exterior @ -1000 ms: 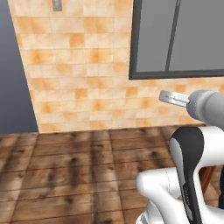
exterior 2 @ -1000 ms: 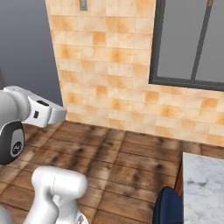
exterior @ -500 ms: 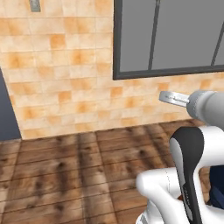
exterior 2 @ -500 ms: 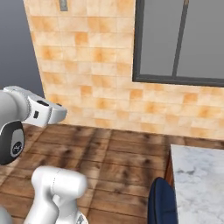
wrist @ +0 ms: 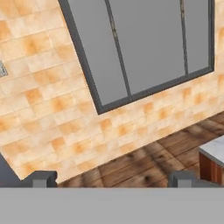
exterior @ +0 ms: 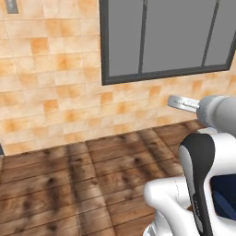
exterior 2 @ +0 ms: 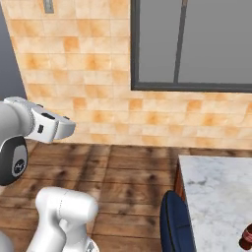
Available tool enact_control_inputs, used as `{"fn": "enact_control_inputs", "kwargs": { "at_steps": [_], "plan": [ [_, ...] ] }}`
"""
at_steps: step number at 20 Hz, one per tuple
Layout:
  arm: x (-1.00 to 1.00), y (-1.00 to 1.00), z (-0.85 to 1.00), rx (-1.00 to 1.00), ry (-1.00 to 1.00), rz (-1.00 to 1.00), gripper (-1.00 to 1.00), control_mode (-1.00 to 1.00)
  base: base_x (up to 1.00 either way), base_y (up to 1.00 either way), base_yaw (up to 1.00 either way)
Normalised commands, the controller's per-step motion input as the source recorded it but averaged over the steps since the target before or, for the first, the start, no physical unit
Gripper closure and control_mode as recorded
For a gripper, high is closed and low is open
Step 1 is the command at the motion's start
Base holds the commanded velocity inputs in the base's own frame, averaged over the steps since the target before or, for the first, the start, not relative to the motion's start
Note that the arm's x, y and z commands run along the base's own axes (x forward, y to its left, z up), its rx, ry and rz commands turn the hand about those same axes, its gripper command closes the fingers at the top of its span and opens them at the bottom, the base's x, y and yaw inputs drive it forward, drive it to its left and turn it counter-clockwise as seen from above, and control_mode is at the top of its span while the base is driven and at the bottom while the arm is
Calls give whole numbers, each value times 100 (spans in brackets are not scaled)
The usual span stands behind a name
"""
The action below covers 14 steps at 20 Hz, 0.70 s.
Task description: Place the large bottle from the dining counter next to the other large bottle outside the sink, and place the small bottle from the dining counter next to the other small bottle inside the sink.
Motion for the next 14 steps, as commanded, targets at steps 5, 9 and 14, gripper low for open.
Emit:
{"fn": "enact_control_inputs", "kwargs": {
  "at_steps": [5,9,14],
  "plan": [
    [0,0,0,0,0,0,-100,100,0,0,-25],
    [0,0,0,0,0,0,-100,100,0,0,-25],
    [0,0,0,0,0,0,-100,100,-1,0,-24]
  ]
}}
